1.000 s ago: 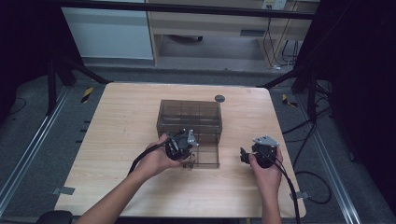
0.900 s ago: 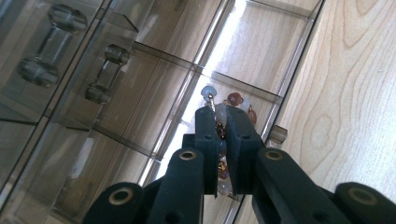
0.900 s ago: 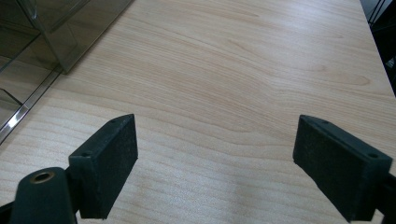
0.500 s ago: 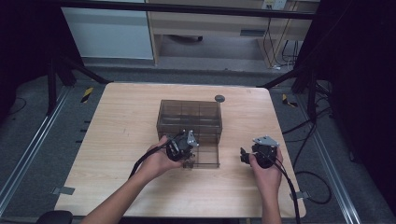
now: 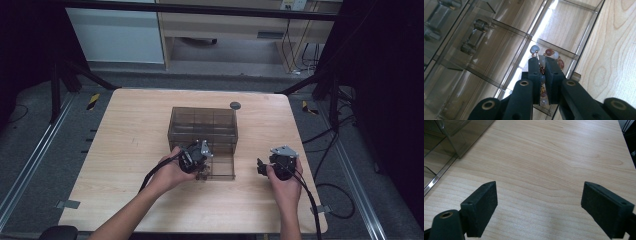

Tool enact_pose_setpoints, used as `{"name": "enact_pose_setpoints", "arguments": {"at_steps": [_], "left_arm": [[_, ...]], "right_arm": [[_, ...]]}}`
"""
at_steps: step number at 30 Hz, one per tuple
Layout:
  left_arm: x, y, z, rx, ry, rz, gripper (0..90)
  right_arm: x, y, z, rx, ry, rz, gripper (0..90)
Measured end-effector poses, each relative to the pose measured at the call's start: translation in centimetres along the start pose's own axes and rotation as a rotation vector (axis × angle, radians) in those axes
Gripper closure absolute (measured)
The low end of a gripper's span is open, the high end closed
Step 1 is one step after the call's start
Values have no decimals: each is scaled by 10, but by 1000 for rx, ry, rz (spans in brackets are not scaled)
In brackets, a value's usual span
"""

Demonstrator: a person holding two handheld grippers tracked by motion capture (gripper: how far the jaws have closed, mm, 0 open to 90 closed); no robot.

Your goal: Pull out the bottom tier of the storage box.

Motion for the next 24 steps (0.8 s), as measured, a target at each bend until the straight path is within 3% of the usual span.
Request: {"name": "enact_pose_setpoints", "arguments": {"at_steps": [8, 13, 24], "left_arm": [[0, -1, 0, 1, 5, -8, 800], [-2, 7, 0, -15, 19, -37, 752], [2, 23, 4, -33, 29, -59, 739]], "right_arm": [[0, 0, 0, -1, 0, 0, 140], [0, 0, 0, -2, -2, -1, 139], [0, 1, 2, 4, 7, 3, 139]]}}
Point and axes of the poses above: each handheld gripper's, and its own axes: y roughly backward along the jaws, x roughly out of its underside, z roughly to its left, the point moved 6 cm from there along -y, roughly forward along the jaws, and after that the axes turned 4 degrees about x, right-handed, at the moved point
